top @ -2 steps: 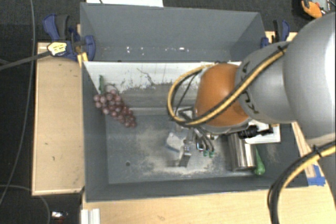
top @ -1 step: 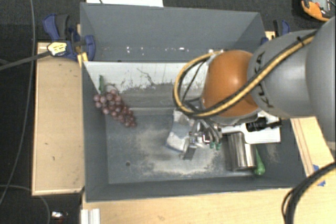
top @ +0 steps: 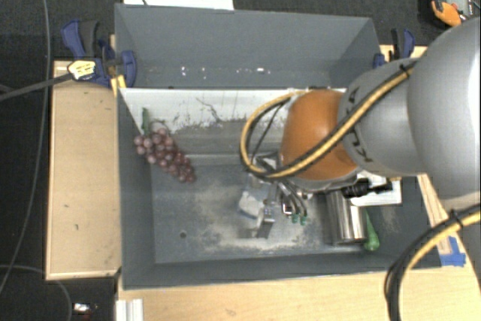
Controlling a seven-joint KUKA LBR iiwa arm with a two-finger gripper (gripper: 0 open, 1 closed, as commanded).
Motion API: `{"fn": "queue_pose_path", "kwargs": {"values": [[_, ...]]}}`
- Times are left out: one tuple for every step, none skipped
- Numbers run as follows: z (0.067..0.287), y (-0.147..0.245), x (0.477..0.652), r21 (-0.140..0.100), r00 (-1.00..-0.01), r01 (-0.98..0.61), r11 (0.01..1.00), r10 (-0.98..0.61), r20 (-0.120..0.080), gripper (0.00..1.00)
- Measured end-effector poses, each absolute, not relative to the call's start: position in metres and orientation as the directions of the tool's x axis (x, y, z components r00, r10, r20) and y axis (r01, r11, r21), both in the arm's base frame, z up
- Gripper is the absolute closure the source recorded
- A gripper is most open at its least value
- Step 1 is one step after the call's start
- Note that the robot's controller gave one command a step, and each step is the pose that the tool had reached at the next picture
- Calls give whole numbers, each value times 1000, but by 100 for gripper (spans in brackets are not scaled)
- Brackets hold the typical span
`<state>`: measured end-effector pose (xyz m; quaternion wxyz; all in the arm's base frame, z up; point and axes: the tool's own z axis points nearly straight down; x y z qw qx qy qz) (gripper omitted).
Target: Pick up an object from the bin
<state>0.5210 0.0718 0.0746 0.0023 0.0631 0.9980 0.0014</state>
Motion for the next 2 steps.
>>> {"fn": "queue_pose_path", "kwargs": {"values": [[71, 73, 508, 12, -883, 468, 883, 468, -12, 0], [78, 71, 525, 6, -991, 133, 991, 134, -18, 100]]}}
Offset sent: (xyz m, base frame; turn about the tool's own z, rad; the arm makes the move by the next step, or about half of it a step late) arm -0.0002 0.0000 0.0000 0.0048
